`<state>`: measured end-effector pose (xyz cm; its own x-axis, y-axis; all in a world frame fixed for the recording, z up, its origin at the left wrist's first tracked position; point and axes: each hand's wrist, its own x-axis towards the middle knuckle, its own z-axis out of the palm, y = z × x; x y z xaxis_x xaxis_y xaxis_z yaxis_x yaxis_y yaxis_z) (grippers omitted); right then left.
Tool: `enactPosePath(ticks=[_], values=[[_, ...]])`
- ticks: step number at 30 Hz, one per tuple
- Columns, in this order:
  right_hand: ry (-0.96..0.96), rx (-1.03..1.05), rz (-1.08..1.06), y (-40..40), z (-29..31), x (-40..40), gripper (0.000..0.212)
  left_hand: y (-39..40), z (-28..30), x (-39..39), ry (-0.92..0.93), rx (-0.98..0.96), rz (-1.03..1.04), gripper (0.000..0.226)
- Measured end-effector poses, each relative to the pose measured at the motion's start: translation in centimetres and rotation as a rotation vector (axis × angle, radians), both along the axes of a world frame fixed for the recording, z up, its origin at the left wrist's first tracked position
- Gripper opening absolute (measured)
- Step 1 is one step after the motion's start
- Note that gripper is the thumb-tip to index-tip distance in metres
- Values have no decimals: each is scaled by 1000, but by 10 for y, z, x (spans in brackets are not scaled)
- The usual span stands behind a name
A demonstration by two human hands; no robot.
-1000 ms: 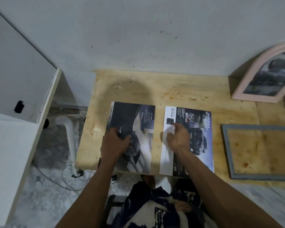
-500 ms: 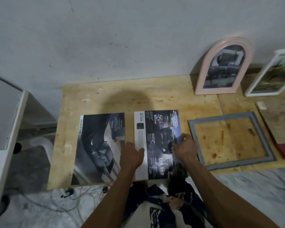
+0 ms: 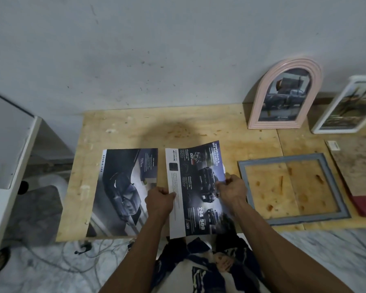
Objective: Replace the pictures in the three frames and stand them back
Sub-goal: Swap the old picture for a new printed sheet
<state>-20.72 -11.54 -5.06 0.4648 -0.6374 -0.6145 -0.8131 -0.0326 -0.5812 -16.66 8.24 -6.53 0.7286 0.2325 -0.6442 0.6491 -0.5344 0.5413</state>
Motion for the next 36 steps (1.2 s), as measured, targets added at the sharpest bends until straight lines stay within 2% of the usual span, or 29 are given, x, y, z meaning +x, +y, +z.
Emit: enactPosePath(ticks=[4, 7, 10, 14, 18, 20, 22, 23, 25, 27, 31, 34, 36], values=[[-63, 45, -10, 0, 3, 1, 13, 11, 0, 4, -20, -53, -2, 14], [-126, 170, -119, 3, 3, 2, 20, 24, 1, 10, -19, -151, 23, 12], [-185, 238, -249, 4, 6, 2, 6, 31, 8, 19, 17, -244, 21, 22], [-269, 186, -358, 0, 27, 0, 7, 31, 25, 34, 49, -409, -34, 28], [-354, 138, -468, -12, 40, -9, 2, 14, 51, 41, 90, -681, 65, 38], [-424, 191, -565, -20, 51, -13, 4, -3, 63, 34, 82, -822, 142, 43], [-498, 285, -666, -29, 63, -19, 9, -25, 77, 16, 49, -921, 150, 33], [-527, 325, -695, -34, 67, -24, 10, -39, 81, 5, 39, -952, 127, 36], [-570, 389, -714, -45, 73, -38, 12, -70, 89, -19, 11, -979, 84, 52], [-625, 462, -725, -61, 79, -57, 13, -102, 95, -42, -44, -959, 99, 56], [-675, 558, -664, -110, 87, -117, 17, -160, 97, -88, -192, -842, 188, 21], [-667, 533, -572, -158, 90, -169, 16, -186, 97, -120, -223, -814, 115, 20], [-698, 529, -624, -195, 93, -199, 17, -195, 99, -139, -198, -786, 60, 19]])
